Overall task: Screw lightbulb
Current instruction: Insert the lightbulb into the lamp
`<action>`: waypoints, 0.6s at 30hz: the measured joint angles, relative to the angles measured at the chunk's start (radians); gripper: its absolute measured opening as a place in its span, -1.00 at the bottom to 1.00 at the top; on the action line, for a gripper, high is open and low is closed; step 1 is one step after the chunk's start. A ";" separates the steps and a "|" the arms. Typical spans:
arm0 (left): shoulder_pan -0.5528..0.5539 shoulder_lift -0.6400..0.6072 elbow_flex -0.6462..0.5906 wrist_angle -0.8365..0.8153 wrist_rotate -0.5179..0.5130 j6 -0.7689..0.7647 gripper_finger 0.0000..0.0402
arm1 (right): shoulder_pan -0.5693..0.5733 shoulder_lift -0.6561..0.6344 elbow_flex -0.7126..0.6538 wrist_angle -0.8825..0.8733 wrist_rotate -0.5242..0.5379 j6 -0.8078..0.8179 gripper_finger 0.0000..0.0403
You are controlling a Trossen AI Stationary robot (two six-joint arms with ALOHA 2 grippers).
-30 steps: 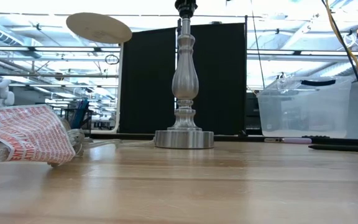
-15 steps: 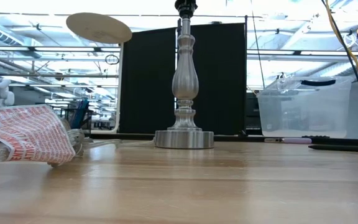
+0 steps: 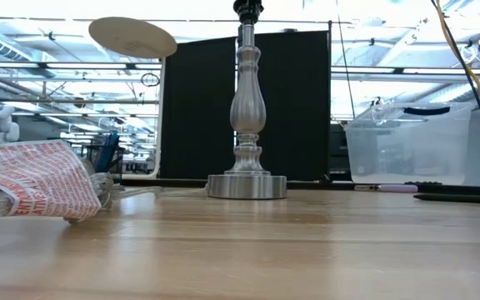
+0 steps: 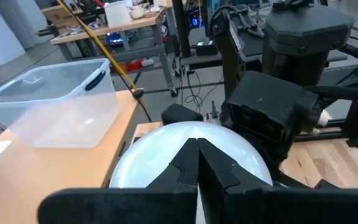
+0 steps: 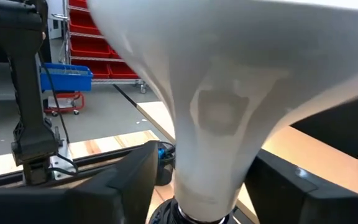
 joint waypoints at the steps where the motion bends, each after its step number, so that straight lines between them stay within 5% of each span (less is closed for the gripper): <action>1: 0.000 0.000 0.000 0.000 0.000 0.000 -1.00 | 0.000 0.000 0.000 0.000 -0.001 -0.001 0.14; 18: 0.000 0.000 -0.001 0.003 -0.007 -0.007 -1.00 | 0.016 -0.032 -0.001 -0.012 -0.001 -0.050 0.23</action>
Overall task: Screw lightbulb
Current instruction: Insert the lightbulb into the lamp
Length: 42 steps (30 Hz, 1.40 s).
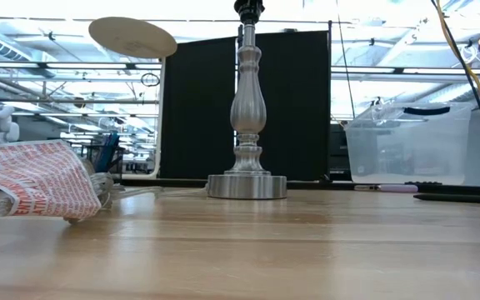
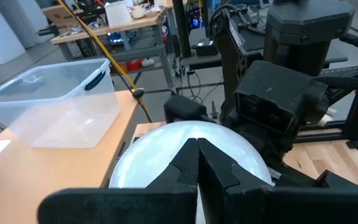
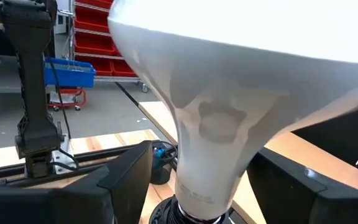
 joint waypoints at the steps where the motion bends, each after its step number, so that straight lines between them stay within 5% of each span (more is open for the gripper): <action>1: 0.000 0.000 0.000 0.000 0.000 -0.001 -1.00 | 0.002 -0.002 0.000 -0.003 0.000 0.000 0.23; 24: 0.002 0.000 -0.001 0.001 -0.007 -0.008 -1.00 | 0.091 -0.178 0.002 -0.303 0.018 0.002 0.19; 28: 0.002 0.000 -0.001 0.000 -0.006 -0.012 -1.00 | 0.091 -0.195 0.003 -0.303 0.063 -0.032 -0.03; 36: 0.001 0.000 -0.001 0.000 -0.006 -0.013 -1.00 | 0.090 -0.219 0.004 -0.250 0.156 -0.108 -0.89; 42: 0.001 0.000 -0.001 0.000 0.000 -0.014 -1.00 | 0.060 -0.218 0.004 -0.124 0.155 -0.208 -0.97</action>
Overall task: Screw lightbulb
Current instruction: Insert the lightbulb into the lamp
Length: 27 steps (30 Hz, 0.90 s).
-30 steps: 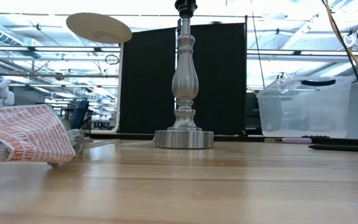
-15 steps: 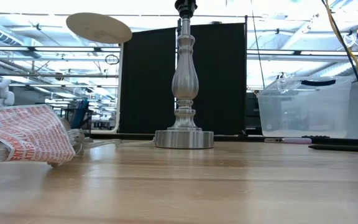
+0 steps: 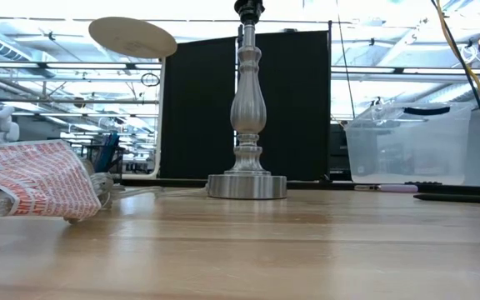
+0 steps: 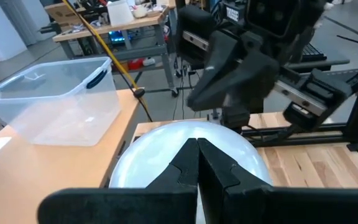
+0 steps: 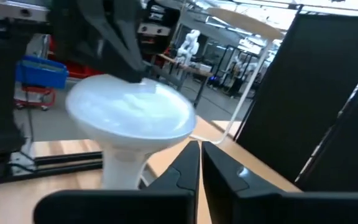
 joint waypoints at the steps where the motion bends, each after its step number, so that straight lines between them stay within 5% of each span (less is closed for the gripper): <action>1: 0.000 0.000 0.000 0.000 0.000 -0.001 -1.00 | -0.006 0.001 0.000 0.009 -0.001 -0.008 -0.98; 27: 0.000 0.000 0.000 0.003 0.000 -0.002 -1.00 | -0.102 0.039 0.000 0.065 -0.160 0.001 -1.00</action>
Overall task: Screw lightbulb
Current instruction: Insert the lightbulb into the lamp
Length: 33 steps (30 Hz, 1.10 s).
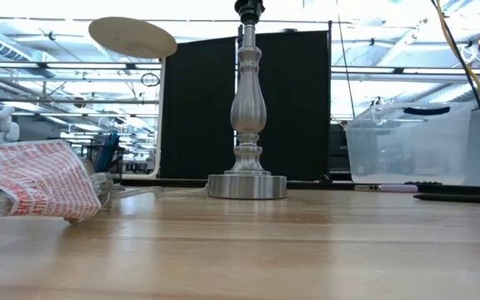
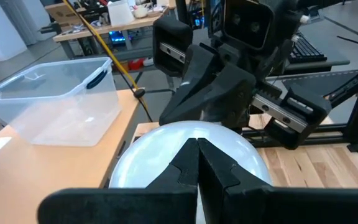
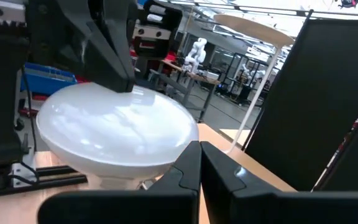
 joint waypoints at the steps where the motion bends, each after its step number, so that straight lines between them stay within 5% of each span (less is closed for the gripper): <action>1: 0.000 0.000 0.000 0.000 0.000 0.000 -1.00 | 0.001 0.000 0.000 -0.003 0.000 0.001 -1.00; 33: -0.006 0.000 -0.001 0.018 -0.018 0.018 -1.00 | 0.060 0.000 0.000 -0.026 0.079 0.000 -1.00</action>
